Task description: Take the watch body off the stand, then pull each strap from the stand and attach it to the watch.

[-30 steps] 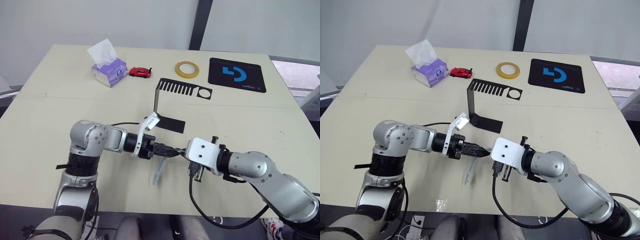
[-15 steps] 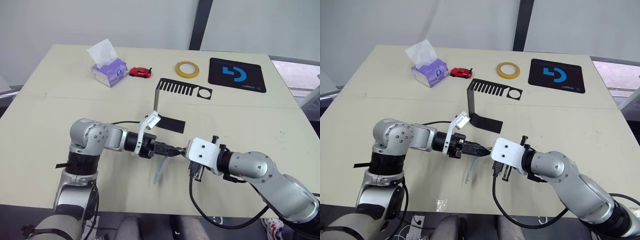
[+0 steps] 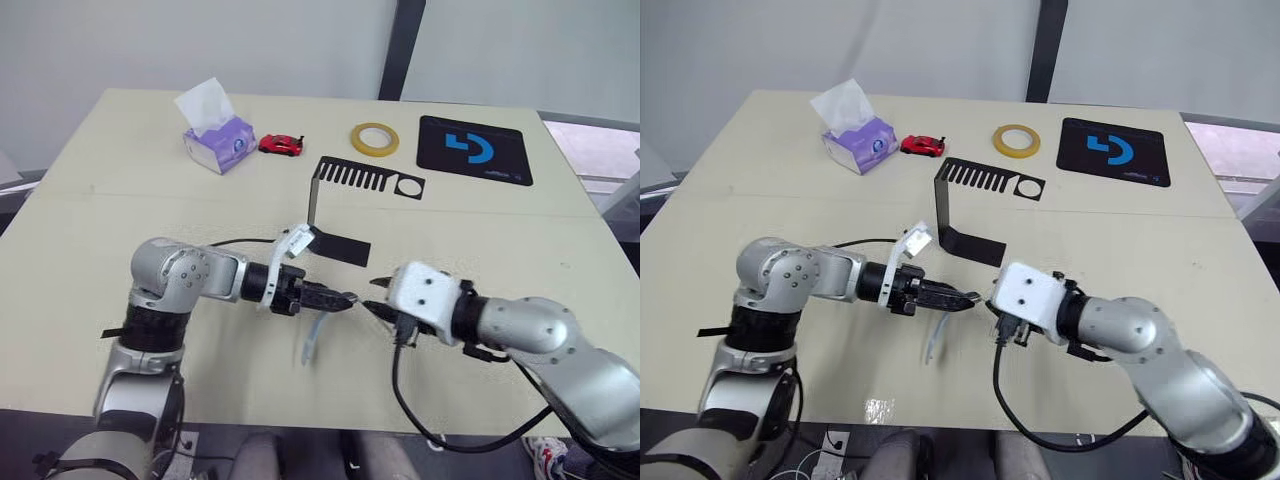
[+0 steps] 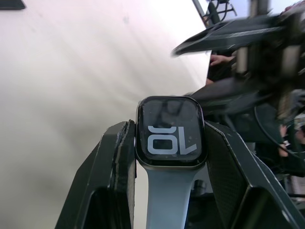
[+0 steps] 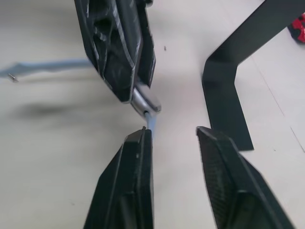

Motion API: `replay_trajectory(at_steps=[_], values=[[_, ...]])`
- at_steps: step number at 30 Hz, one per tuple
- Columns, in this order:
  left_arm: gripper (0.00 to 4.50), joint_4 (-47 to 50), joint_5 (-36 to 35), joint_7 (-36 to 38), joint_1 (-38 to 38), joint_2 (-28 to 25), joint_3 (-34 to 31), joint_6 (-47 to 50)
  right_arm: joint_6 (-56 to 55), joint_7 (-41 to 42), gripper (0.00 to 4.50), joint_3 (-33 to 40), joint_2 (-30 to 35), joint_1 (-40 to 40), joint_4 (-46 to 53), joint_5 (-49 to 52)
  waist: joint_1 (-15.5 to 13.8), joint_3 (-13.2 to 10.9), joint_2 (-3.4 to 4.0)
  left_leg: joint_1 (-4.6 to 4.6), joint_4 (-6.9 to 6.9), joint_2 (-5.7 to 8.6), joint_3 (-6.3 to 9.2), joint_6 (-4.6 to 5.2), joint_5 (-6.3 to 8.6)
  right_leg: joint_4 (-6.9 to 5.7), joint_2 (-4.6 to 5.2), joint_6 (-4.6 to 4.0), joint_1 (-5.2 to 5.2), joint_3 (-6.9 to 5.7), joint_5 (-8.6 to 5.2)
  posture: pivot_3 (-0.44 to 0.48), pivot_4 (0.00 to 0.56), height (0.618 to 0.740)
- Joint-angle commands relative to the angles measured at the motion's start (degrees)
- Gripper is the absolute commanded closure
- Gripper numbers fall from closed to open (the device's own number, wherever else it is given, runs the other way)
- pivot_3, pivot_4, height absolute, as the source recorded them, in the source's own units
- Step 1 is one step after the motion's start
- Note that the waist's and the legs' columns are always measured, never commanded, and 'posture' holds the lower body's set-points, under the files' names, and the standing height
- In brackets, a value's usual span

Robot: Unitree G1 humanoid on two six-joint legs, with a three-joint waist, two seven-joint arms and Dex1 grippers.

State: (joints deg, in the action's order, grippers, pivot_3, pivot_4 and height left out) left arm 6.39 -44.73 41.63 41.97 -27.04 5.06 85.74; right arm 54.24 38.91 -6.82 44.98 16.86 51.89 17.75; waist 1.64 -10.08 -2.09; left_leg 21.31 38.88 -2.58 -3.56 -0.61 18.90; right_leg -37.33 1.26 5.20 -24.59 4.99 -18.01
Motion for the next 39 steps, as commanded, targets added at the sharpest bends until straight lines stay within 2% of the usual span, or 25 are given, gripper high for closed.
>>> replay_trajectory(at_steps=[1,3,5,7,9,10,11,16,19,24,30,38,39], values=[[2.79,4.86,1.61,6.61,-1.58,-4.44,4.36,-9.48,-0.42,4.13,3.02,11.65,-1.85,-4.72,1.96,9.21,-0.01,0.00,0.00,0.00,0.00,0.00,0.01,0.00,0.01,0.03,0.00,0.00,0.02,-0.01,0.00,0.000,0.150,0.738],[2.79,6.60,3.79,10.33,-2.81,-7.42,7.06,-15.82,-1.28,6.30,3.02,16.50,-1.67,-7.28,1.13,13.09,-0.02,0.00,0.01,0.01,-0.01,0.03,-0.01,0.02,0.02,0.06,0.07,0.00,0.03,-0.02,0.00,0.000,0.150,0.738],[2.79,7.73,6.56,14.22,-3.62,-9.89,9.73,-22.60,-2.64,9.52,2.48,20.73,-0.79,-9.84,0.38,17.10,-0.03,0.00,0.01,0.00,-0.02,0.04,0.00,0.05,0.04,0.13,0.09,0.00,0.08,-0.02,0.00,0.000,0.150,0.738],[2.79,9.23,10.67,18.19,-4.99,-12.49,12.59,-30.91,-2.70,12.46,1.87,23.98,-0.59,-11.76,-0.10,21.98,-0.02,0.00,0.01,-0.01,-0.12,0.03,-0.01,0.08,0.05,0.26,0.08,0.00,0.13,-0.04,0.00,0.000,0.150,0.738],[2.79,9.95,16.01,21.67,-6.95,-14.88,15.60,-40.46,-2.95,14.16,1.00,25.85,0.10,-13.30,-0.51,25.47,0.09,0.00,0.01,-0.01,-0.22,0.03,-0.01,0.11,0.06,0.35,0.07,0.00,0.12,-0.04,0.00,0.000,0.150,0.738],[2.79,9.74,18.83,22.81,-7.90,-15.76,16.94,-45.22,-3.10,14.37,0.37,26.39,0.59,-13.90,-0.74,26.44,0.14,0.00,0.01,-0.10,-0.42,0.04,-0.09,0.11,0.04,0.40,0.08,0.00,0.15,0.01,0.00,0.000,0.150,0.738],[2.79,9.36,20.88,23.62,-8.64,-16.24,17.81,-48.79,-3.31,14.41,0.02,26.73,1.10,-14.38,-0.96,27.09,0.12,0.00,0.01,-0.15,-0.56,0.06,-0.13,0.12,0.02,0.43,0.09,0.00,0.15,0.04,0.00,0.000,0.150,0.738],[2.79,7.32,28.94,24.46,-10.13,-16.18,19.41,-61.06,-5.15,14.83,0.02,26.80,3.59,-16.32,-2.20,28.24,-0.09,-0.01,0.01,-0.08,-0.59,0.10,-0.12,0.23,-0.05,0.51,0.10,0.01,0.12,0.04,0.01,0.000,0.150,0.738],[2.79,6.21,31.52,25.01,-10.50,-15.50,19.41,-65.26,-6.50,15.19,0.02,26.77,4.86,-17.84,-2.61,28.25,-0.09,-0.01,0.00,-0.07,-0.59,0.17,-0.12,0.30,-0.05,0.54,0.13,0.06,0.12,0.06,0.03,0.000,0.150,0.738],[2.79,5.76,34.71,25.08,-10.78,-14.85,20.02,-66.17,-8.26,14.81,0.02,26.72,6.01,-19.24,-2.84,28.34,-0.03,-0.01,0.00,-0.05,-0.58,0.18,-0.12,0.36,-0.02,0.55,0.13,0.14,0.12,0.06,0.07,0.000,0.150,0.738],[2.79,6.32,37.70,21.32,-11.99,-12.14,20.45,-60.14,-10.58,14.44,0.02,25.73,6.79,-20.86,-2.76,26.96,-0.06,-0.01,0.00,-0.07,-0.57,0.18,-0.12,0.38,-0.03,0.49,0.11,0.14,0.12,0.07,0.08,0.000,0.150,0.738],[2.79,6.73,41.24,19.26,-15.11,-11.47,21.30,-60.24,-12.88,13.87,0.02,24.48,7.45,-21.89,-3.28,25.14,-0.09,0.00,-0.01,-0.10,-0.56,0.17,-0.10,0.38,-0.04,0.46,0.13,0.14,0.15,0.07,0.08,0.000,0.150,0.738],[2.29,5.98,41.47,19.12,-15.03,-11.30,21.20,-60.60,-13.08,13.78,0.00,24.20,7.47,-21.76,-3.48,24.91,-0.09,0.01,-0.01,-0.10,-0.55,0.17,-0.11,0.39,-0.04,0.46,0.13,0.14,0.15,0.07,0.08,0.000,0.150,0.738]])
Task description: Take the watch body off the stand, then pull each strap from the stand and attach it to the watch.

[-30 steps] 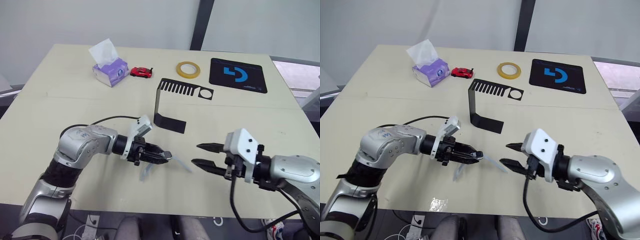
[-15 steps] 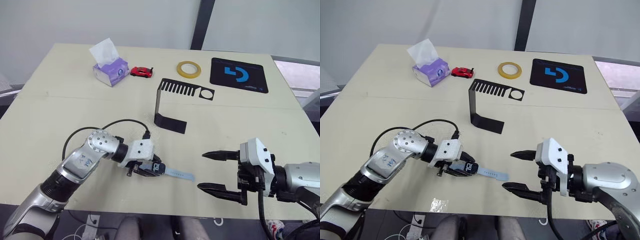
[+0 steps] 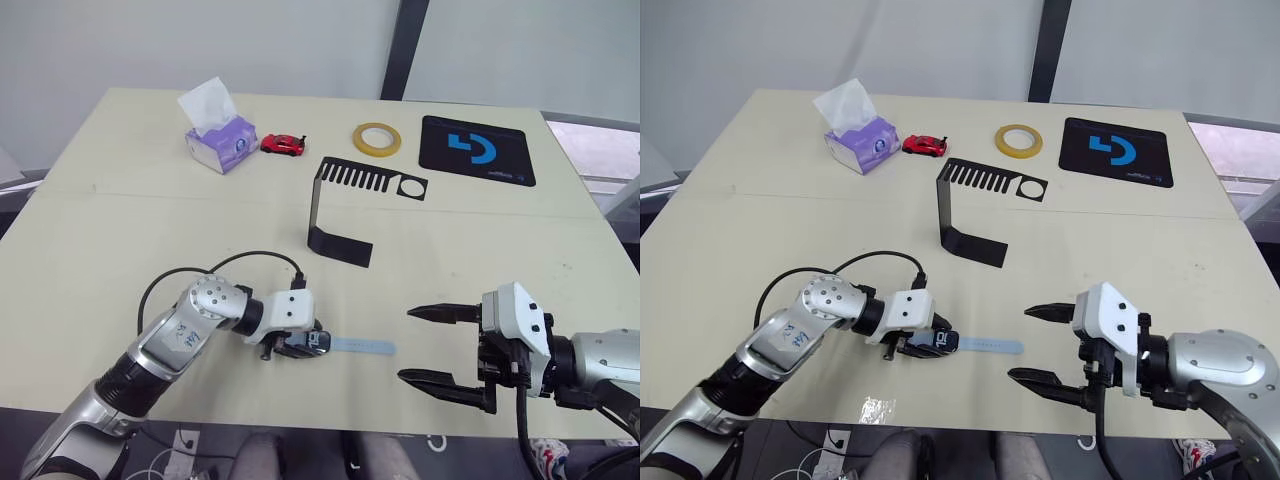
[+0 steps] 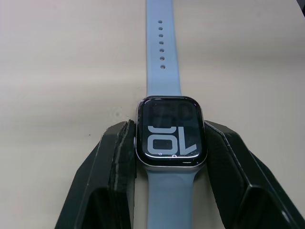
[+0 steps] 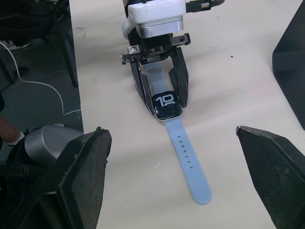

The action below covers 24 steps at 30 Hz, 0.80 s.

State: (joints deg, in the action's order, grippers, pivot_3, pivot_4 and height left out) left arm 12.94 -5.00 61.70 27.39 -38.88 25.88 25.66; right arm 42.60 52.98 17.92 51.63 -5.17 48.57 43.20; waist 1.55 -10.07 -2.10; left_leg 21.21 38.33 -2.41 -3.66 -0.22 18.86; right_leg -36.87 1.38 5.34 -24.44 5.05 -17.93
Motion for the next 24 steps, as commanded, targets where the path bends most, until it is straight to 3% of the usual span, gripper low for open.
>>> replay_trajectory(at_steps=[1,2,5,6,10,15,20,24], values=[[1.78,-1.13,1.81,-0.79,-0.42,0.54,0.24,-0.92,-1.67,-0.29,0.00,-0.78,0.84,0.32,-0.37,-0.75,0.00,0.00,0.00,-0.01,0.00,0.01,0.00,0.00,0.00,0.00,0.01,0.00,0.01,0.00,0.00,0.000,0.150,0.738],[1.57,-1.28,1.28,-0.16,-0.54,0.34,-0.16,-0.96,-1.89,-0.24,0.00,-0.95,0.85,0.29,-0.53,-0.97,-0.01,0.00,0.00,-0.01,0.01,0.02,0.00,0.00,0.00,0.00,0.01,0.00,0.01,0.00,0.00,0.000,0.150,0.738],[0.28,0.48,-2.38,2.46,-1.79,-1.57,-3.39,0.80,-2.67,0.08,0.00,-0.86,1.10,-0.33,-0.97,-1.50,0.03,0.00,0.00,0.00,0.01,0.02,0.00,0.00,0.00,-0.02,0.01,0.00,0.01,0.00,0.00,0.000,0.150,0.738],[0.09,1.63,-4.43,3.71,-2.47,-2.55,-5.12,1.86,-2.88,0.22,0.00,-0.56,1.21,-0.68,-1.09,-1.60,0.17,0.00,0.00,0.00,0.00,0.01,0.00,0.00,0.00,-0.03,0.01,0.00,0.00,0.00,0.00,0.000,0.150,0.738],[0.09,6.09,-13.30,8.21,-5.62,-7.85,-13.57,6.80,-3.27,1.83,0.00,3.04,1.95,-3.15,-1.62,-0.50,0.24,0.00,0.00,-0.03,0.00,-0.08,0.00,-0.01,-0.01,-0.13,-0.04,-0.03,-0.04,-0.01,-0.02,0.000,0.150,0.738],[0.09,8.52,-26.87,14.76,-15.07,-16.98,-32.40,12.72,-3.10,6.51,0.00,13.16,3.22,-7.40,-4.22,2.90,0.18,-0.01,0.00,-0.05,-0.01,-0.10,0.01,-0.02,-0.01,-0.08,0.03,-0.04,0.02,-0.10,-0.02,0.000,0.150,0.738],[0.09,5.21,-26.43,16.65,-27.17,-23.11,-46.17,11.34,-3.30,12.09,0.00,21.51,4.80,-11.06,-8.19,3.67,0.14,-0.01,0.00,-0.11,-0.07,-0.08,0.00,-0.02,-0.01,-0.01,0.06,-0.06,0.04,-0.10,-0.03,0.000,0.150,0.738],[0.09,3.24,-26.58,16.08,-31.31,-24.55,-54.42,11.55,-5.56,17.11,0.00,25.71,6.04,-13.99,-12.33,1.00,-0.07,0.00,-0.02,-0.07,-0.09,-0.08,0.02,-0.02,-0.01,0.06,0.07,-0.08,0.05,-0.16,-0.04,0.000,0.150,0.738]])
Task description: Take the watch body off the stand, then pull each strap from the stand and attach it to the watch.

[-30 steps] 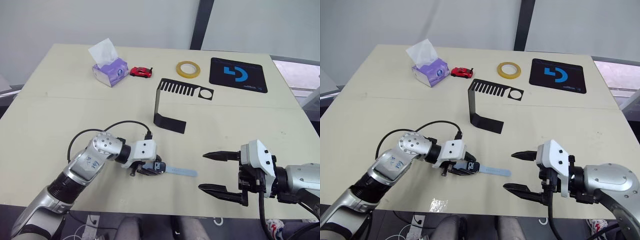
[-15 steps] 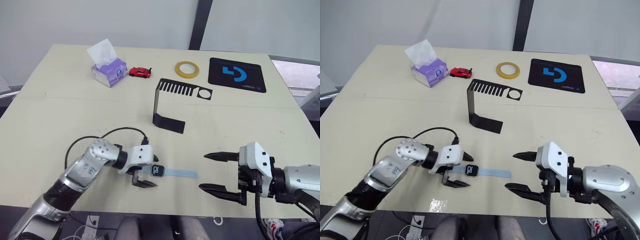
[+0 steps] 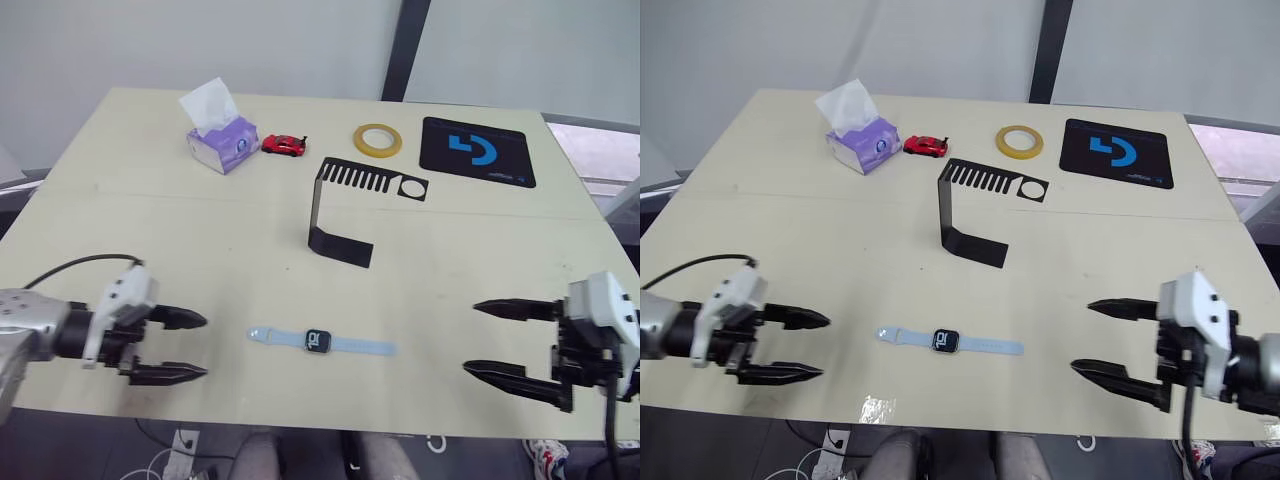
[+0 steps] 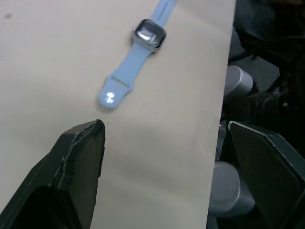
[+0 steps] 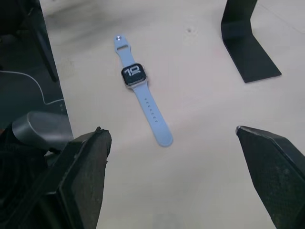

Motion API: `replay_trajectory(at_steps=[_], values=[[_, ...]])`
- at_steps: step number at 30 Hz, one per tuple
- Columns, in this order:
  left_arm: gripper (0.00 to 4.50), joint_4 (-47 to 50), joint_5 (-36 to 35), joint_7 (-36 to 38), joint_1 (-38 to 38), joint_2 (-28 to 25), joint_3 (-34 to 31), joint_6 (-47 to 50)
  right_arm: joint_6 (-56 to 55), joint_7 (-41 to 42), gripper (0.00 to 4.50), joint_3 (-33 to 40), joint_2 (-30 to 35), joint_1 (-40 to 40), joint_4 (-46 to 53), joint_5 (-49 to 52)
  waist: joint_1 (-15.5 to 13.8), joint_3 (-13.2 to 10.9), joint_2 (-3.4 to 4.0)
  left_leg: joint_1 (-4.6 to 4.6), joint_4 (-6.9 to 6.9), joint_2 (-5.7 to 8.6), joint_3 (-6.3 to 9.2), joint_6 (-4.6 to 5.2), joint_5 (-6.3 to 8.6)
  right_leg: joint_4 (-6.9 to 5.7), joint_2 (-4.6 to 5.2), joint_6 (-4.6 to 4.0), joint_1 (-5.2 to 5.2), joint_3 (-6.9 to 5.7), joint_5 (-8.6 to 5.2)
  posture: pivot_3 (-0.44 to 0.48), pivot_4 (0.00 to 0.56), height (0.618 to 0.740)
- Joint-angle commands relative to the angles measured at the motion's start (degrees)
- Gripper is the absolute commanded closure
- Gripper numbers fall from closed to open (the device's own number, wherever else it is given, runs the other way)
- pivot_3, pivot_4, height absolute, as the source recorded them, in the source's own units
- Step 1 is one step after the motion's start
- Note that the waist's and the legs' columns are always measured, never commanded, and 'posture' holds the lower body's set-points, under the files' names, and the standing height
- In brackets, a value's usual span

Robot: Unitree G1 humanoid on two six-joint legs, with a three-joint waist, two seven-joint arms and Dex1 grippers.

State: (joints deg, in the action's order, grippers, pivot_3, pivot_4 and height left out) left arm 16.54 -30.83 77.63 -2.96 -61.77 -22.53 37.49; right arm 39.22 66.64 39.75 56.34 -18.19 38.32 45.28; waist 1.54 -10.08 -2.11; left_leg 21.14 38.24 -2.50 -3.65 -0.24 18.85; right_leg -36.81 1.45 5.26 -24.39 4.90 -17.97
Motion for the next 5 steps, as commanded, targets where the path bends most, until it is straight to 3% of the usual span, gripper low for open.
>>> replay_trajectory(at_steps=[1,5], values=[[0.09,-0.54,-0.64,-0.11,-1.50,-1.85,-7.17,-0.24,-2.72,4.16,0.00,4.37,1.61,-1.00,-3.24,-1.51,-0.03,0.00,0.00,0.01,0.00,0.02,0.01,0.00,0.00,0.02,0.03,0.00,0.00,-0.02,0.00,0.000,0.150,0.738],[0.09,-1.43,0.52,0.98,-3.88,-1.96,-10.16,-3.85,-4.51,6.48,0.00,5.47,2.52,-0.34,-6.77,-2.53,0.09,0.00,0.00,-0.01,-0.05,0.03,-0.04,0.02,0.01,0.08,0.05,0.00,0.02,-0.01,0.00,0.000,0.150,0.738]])
